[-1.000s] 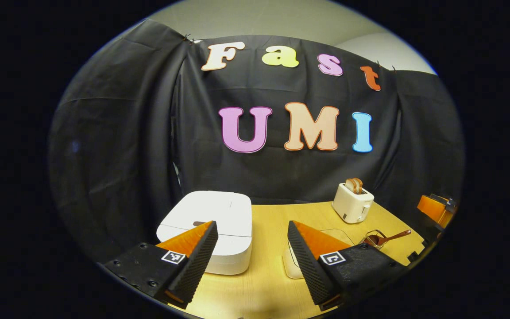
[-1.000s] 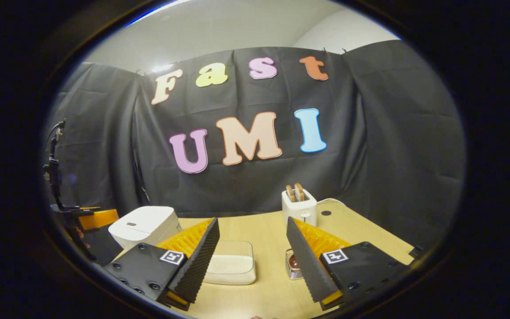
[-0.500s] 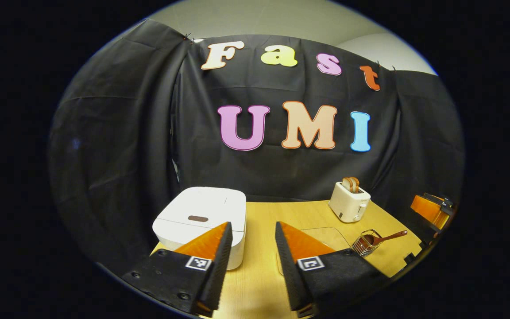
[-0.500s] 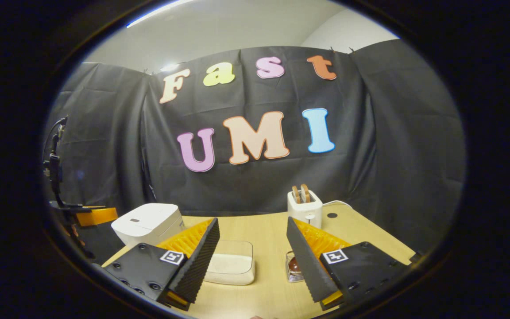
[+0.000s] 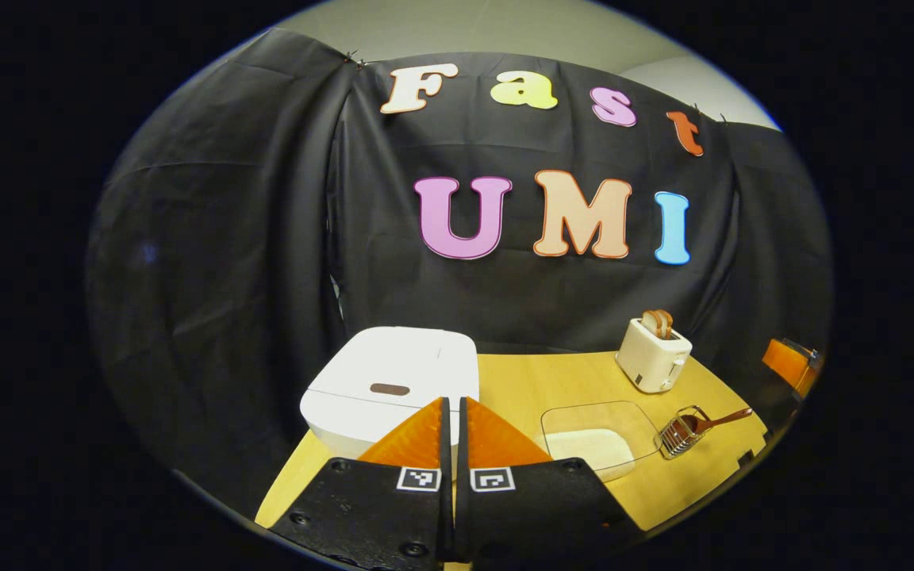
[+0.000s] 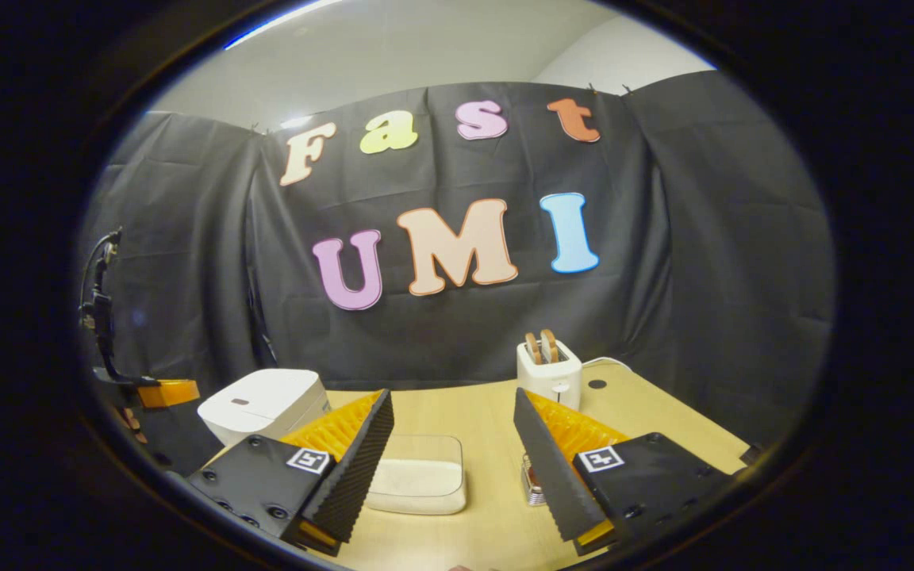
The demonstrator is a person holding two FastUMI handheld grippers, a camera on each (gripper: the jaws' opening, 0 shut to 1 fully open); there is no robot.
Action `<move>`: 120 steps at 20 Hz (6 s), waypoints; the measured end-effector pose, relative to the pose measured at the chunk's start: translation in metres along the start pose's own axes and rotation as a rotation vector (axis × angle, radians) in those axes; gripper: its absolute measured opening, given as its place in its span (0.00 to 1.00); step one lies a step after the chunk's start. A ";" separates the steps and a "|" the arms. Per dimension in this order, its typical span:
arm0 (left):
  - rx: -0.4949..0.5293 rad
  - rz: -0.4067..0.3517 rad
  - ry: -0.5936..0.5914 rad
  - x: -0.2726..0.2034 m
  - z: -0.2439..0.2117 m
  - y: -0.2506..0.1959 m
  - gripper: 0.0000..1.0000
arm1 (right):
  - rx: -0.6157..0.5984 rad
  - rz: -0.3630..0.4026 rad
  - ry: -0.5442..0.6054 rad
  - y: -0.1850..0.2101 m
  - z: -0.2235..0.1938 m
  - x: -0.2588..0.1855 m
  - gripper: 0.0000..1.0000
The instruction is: Close the left gripper, press the button to open the rice cooker; take a wooden spoon from the chopstick holder with the right hand, scoop a spoonful of rice and pour it into the rice cooker, then put the wooden spoon back into the chopstick holder.
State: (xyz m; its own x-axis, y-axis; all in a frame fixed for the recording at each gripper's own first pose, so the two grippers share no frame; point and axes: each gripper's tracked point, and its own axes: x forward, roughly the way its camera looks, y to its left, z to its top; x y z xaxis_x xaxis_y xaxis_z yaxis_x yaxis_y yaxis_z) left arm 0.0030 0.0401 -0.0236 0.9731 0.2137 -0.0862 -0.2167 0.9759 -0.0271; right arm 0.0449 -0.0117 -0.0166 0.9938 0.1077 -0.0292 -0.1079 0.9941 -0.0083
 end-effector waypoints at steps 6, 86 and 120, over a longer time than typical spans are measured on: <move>0.013 -0.066 0.003 0.035 0.010 0.029 0.00 | 0.013 -0.094 -0.002 0.017 -0.003 -0.003 0.98; 0.080 0.012 -0.135 0.068 0.089 0.004 0.95 | 0.197 -0.297 0.136 -0.188 -0.186 0.065 0.95; 0.049 0.075 -0.144 0.053 0.080 0.042 0.96 | 0.232 -0.236 0.198 -0.172 -0.120 0.146 0.17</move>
State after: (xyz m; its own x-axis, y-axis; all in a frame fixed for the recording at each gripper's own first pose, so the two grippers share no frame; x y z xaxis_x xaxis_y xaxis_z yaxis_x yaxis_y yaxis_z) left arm 0.0521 0.0957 0.0503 0.9563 0.2867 0.0578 -0.2884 0.9572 0.0233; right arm 0.2053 -0.1680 -0.1389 0.9635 -0.1059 -0.2460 0.1545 0.9700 0.1877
